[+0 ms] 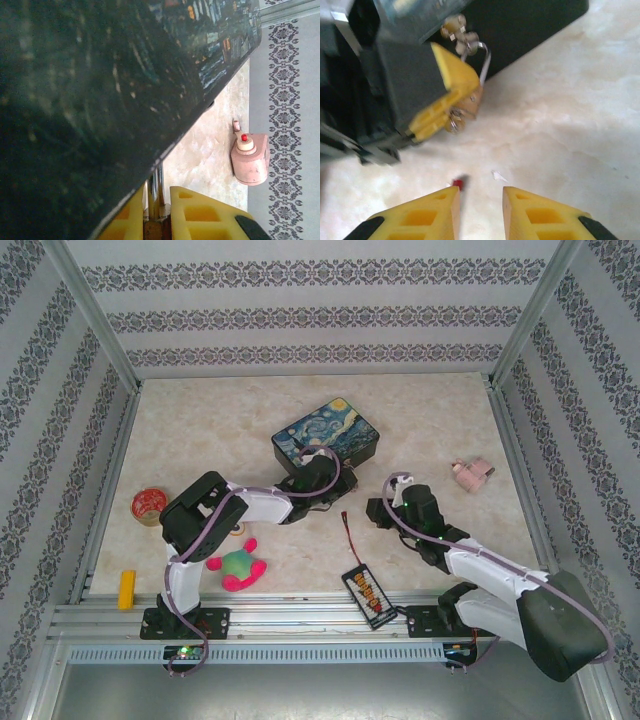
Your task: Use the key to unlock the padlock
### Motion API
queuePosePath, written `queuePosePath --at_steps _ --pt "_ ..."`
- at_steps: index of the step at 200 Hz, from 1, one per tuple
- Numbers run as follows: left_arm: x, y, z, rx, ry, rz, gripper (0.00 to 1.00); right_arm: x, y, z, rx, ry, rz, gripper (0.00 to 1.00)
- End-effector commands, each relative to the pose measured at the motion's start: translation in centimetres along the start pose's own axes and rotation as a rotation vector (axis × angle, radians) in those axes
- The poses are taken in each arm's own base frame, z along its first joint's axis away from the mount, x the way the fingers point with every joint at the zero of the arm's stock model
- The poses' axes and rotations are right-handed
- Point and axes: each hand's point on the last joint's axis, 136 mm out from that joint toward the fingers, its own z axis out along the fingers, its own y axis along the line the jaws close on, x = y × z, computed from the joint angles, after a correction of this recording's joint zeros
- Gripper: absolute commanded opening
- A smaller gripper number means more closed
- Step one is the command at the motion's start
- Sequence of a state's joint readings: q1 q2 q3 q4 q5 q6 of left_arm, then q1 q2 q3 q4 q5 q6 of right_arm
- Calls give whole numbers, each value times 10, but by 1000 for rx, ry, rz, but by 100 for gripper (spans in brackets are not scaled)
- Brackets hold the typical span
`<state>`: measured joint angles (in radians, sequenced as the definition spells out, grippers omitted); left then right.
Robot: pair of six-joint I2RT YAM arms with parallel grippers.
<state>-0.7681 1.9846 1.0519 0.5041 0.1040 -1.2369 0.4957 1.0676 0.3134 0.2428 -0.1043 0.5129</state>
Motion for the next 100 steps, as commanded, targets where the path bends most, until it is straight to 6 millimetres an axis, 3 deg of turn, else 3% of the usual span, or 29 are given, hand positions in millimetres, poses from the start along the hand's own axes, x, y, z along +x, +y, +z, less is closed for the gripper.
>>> queuePosePath --at_steps 1,11,100 --pt "11 13 3 -55 77 -55 2 9 -12 3 113 33 -161 29" --pt "11 13 2 -58 86 -58 2 -2 -3 5 115 8 -209 28" --pt "10 17 -1 -65 114 -83 2 -14 16 36 184 4 -451 32"
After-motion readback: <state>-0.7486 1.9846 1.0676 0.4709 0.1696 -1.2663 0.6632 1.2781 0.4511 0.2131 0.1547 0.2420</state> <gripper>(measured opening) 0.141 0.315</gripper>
